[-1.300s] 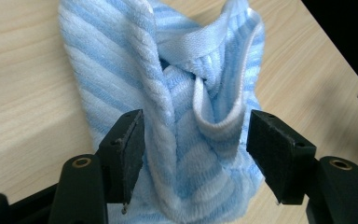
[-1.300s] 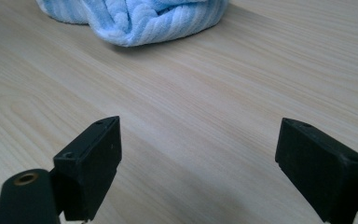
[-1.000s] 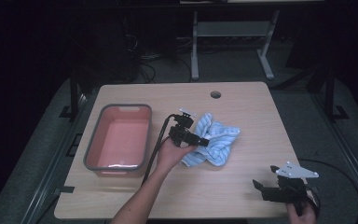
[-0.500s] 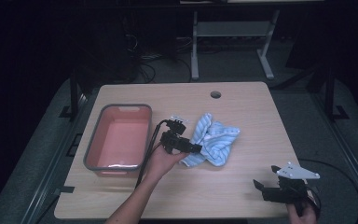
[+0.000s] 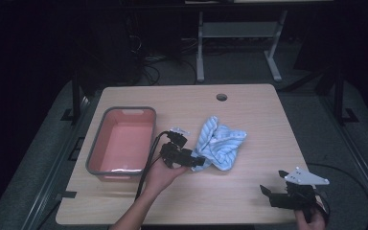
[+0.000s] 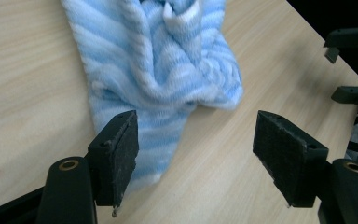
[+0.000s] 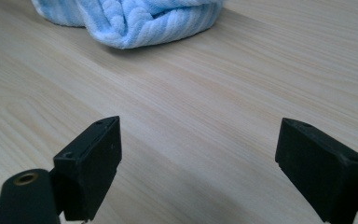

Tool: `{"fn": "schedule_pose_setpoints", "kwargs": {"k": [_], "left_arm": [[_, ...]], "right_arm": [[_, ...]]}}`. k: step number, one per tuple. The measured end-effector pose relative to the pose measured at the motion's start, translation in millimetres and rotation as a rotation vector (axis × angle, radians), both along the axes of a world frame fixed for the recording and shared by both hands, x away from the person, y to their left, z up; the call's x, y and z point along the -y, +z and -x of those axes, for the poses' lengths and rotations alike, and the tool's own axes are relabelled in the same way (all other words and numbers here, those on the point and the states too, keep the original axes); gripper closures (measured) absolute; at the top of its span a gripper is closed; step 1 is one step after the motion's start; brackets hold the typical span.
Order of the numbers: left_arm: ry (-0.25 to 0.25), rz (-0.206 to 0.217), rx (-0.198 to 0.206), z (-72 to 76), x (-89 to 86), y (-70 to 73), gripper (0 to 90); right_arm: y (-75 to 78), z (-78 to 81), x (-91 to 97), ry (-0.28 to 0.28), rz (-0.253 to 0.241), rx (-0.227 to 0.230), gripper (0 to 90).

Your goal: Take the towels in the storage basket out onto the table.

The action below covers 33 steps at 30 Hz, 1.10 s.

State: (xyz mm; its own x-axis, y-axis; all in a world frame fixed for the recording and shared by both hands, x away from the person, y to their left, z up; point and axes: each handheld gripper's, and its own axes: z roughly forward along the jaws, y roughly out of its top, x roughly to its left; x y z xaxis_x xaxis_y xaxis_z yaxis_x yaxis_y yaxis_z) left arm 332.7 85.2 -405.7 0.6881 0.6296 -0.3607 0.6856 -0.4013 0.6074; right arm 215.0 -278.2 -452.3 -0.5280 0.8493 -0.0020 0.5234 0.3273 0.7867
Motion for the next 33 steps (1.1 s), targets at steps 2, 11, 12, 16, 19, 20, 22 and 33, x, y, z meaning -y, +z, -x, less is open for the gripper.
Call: {"fn": "schedule_pose_setpoints", "kwargs": {"k": [2,11,12,16,19,20,22,33], "left_arm": [[-0.001,0.005,0.004,2.9,-1.4,-1.0,30.8],[-0.028,0.009,0.027,21.2,-3.4,-3.4,30.7],[-0.035,0.004,0.028,23.0,-2.9,-3.3,30.7],[-0.048,0.003,0.033,29.6,-2.0,-4.3,30.4],[-0.053,0.008,0.035,33.8,-3.8,-5.7,30.3],[-0.053,0.009,0.033,35.1,-4.5,-6.5,30.0],[-0.05,0.013,0.031,38.1,-6.4,-7.7,29.7],[-0.041,0.045,0.053,63.8,-19.3,-15.6,28.4]], "right_arm": [[-0.1,0.0,-1.0,0.001,0.003,0.001,13.8],[-0.6,-0.2,-2.7,0.004,0.006,0.001,13.8],[-0.5,-0.1,-2.7,0.003,0.006,0.001,13.8],[-0.2,0.4,-2.4,0.003,0.005,0.0,13.8],[0.0,0.6,-2.3,0.002,0.006,0.0,13.8],[0.2,0.5,-2.2,0.001,0.005,-0.001,13.8],[0.5,-0.1,-1.6,0.0,0.003,0.002,13.8],[-1.0,-0.5,-3.8,0.001,0.004,-0.008,13.8]]}}
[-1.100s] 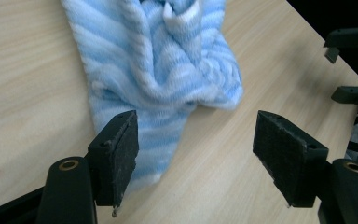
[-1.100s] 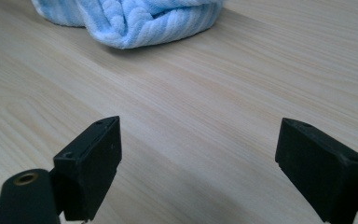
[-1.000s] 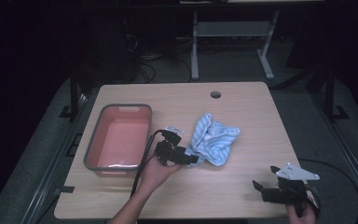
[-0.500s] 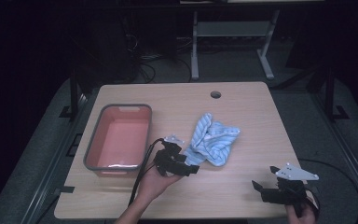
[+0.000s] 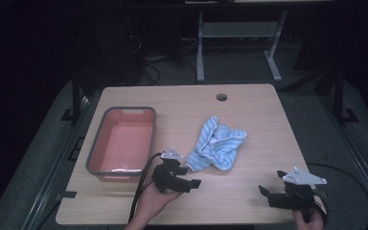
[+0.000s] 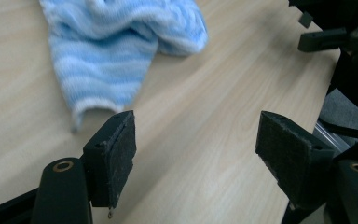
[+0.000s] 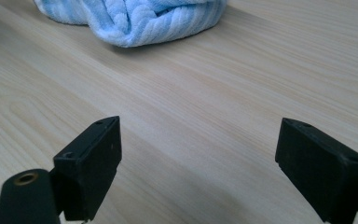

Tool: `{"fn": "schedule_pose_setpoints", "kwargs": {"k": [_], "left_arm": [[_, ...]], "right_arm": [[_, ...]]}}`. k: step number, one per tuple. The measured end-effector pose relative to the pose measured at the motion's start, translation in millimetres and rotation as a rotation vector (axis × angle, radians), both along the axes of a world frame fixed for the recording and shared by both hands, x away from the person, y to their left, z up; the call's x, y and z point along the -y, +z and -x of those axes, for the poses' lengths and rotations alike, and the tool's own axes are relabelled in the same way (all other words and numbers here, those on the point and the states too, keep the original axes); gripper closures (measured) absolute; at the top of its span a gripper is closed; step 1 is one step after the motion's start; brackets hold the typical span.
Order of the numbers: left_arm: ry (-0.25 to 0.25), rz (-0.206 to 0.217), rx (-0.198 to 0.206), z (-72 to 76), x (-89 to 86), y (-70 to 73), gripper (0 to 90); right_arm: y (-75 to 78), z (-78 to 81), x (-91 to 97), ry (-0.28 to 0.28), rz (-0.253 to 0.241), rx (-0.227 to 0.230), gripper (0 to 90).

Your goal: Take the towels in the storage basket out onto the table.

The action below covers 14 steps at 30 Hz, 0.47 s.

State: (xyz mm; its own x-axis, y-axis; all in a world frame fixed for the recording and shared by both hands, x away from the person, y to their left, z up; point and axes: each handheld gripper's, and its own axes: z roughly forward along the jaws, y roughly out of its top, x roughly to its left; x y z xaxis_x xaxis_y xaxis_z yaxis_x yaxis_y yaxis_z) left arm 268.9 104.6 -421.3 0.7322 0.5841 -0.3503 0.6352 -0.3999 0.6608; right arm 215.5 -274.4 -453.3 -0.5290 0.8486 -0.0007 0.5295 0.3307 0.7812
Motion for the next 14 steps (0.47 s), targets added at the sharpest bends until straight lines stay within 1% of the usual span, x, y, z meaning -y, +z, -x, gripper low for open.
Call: {"fn": "schedule_pose_setpoints", "kwargs": {"k": [1,4,5,7,10,11,12,14], "left_arm": [[0.0,0.0,0.0,0.0,0.0,0.0,28.4],[0.002,-0.017,0.015,10.6,-2.1,-5.4,28.1],[-0.001,-0.013,0.018,16.5,-3.3,-9.3,28.8],[0.0,-0.012,0.026,19.4,-4.1,-11.8,28.8],[-0.001,-0.011,0.051,28.4,-7.1,-16.8,28.7],[-0.002,-0.009,0.052,30.2,-7.3,-16.9,28.7],[-0.016,-0.009,0.064,31.9,-7.6,-16.8,28.5],[-0.012,-0.012,0.084,34.3,-8.8,-16.4,27.7]], "right_arm": [[0.0,0.0,0.0,0.0,0.0,0.0,13.8],[0.0,0.6,-1.2,0.005,0.004,0.005,13.8],[0.0,1.2,-2.1,0.005,0.005,0.002,13.8],[-0.1,1.5,-2.4,0.004,0.006,0.001,13.8],[-0.3,3.6,-1.9,0.002,0.006,0.003,13.8],[-0.3,3.6,-1.9,0.002,0.006,0.003,13.8],[-0.2,3.9,-1.7,0.0,0.006,0.004,13.8],[0.2,4.5,-0.9,-0.007,0.005,0.005,13.8]]}}
